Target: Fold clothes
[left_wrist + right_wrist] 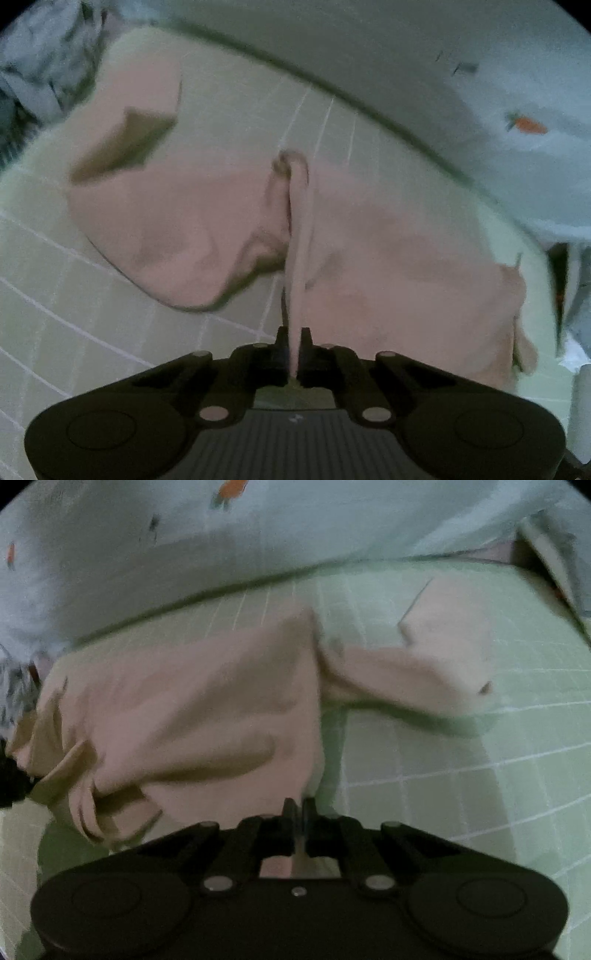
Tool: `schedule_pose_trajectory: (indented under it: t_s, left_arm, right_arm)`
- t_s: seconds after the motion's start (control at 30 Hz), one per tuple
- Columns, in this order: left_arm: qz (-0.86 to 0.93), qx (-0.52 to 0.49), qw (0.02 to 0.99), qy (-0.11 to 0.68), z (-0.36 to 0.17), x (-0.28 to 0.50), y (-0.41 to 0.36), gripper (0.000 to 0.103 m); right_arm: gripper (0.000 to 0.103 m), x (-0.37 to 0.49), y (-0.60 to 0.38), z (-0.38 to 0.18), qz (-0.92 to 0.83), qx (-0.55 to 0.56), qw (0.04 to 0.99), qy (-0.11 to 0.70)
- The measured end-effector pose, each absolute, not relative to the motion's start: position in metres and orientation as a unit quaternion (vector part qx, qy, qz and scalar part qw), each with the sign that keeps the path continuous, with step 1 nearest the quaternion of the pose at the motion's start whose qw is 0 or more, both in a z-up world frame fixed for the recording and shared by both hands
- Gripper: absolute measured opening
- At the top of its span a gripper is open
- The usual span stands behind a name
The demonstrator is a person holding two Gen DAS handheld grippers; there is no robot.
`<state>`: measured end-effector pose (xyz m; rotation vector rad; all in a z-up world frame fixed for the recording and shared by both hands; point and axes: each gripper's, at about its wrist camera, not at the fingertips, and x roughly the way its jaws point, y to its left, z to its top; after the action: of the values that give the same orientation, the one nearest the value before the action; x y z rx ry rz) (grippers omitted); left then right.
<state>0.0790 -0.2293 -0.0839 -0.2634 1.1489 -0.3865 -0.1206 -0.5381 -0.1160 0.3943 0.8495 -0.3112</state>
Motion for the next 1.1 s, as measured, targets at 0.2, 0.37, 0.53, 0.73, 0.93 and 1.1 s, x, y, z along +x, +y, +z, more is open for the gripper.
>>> schedule_pose_trajectory:
  t_s: [0.2, 0.37, 0.53, 0.73, 0.93, 1.1]
  left_arm:
    - [-0.270, -0.195, 0.808, 0.486, -0.021, 0.045, -0.163, 0.004]
    - [-0.236, -0.112, 0.810, 0.525, -0.054, 0.014, -0.154, 0.004]
    - [-0.181, -0.076, 0.797, 0.571, -0.095, -0.009, -0.141, 0.003]
    - [-0.159, -0.084, 0.802, 0.569, -0.095, -0.010, -0.129, 0.009]
    - [-0.200, -0.046, 0.788, 0.581, -0.099, -0.013, -0.169, 0.041]
    - [-0.194, -0.033, 0.778, 0.597, -0.116, -0.018, -0.192, 0.056]
  right_arm:
    - [0.004, -0.193, -0.553, -0.029, -0.166, 0.237, 0.909, 0.300]
    - [0.004, -0.218, -0.554, -0.040, -0.158, 0.271, 0.887, 0.338]
    - [0.004, -0.232, -0.530, -0.098, -0.174, 0.286, 0.839, 0.429]
    - [0.006, -0.249, -0.517, -0.106, -0.181, 0.284, 0.830, 0.445]
    - [0.013, -0.248, -0.518, -0.105, -0.197, 0.272, 0.830, 0.445]
    - [0.029, -0.255, -0.521, -0.109, -0.192, 0.275, 0.831, 0.443]
